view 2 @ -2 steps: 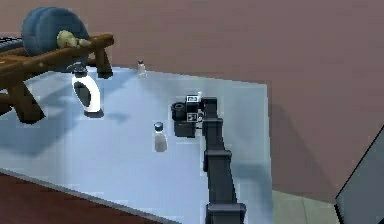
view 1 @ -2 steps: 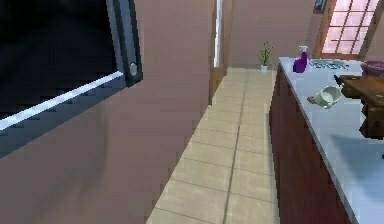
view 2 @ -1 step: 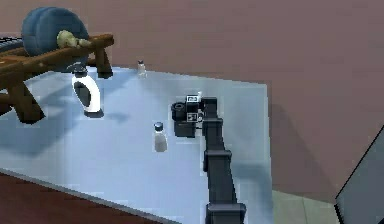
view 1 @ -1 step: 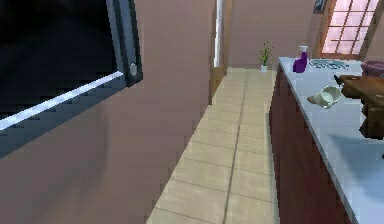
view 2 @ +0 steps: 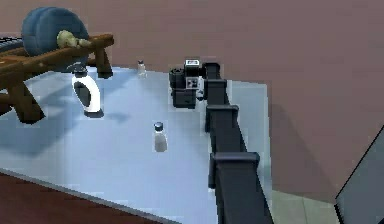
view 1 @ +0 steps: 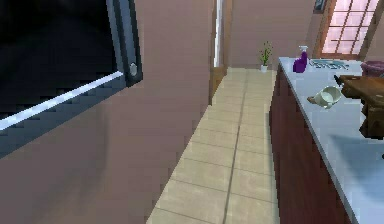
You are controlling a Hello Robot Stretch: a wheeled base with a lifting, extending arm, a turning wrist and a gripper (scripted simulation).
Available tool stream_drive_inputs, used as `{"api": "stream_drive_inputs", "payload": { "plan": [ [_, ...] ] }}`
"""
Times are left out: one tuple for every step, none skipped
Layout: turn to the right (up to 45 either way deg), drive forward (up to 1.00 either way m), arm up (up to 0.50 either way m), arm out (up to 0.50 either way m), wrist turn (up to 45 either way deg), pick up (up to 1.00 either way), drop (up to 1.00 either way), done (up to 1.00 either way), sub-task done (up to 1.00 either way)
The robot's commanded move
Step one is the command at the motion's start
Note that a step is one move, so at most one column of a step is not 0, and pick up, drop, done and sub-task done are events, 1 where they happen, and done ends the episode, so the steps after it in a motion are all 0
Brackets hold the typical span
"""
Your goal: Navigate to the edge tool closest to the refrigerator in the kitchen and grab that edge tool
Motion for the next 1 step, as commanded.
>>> {"api": "stream_drive_inputs", "payload": {
  "plan": [
    [0.0, 0.0, 0.0, 0.0, 0.0, 0.0, 0.0, 1.0, 0.0]
  ]
}}
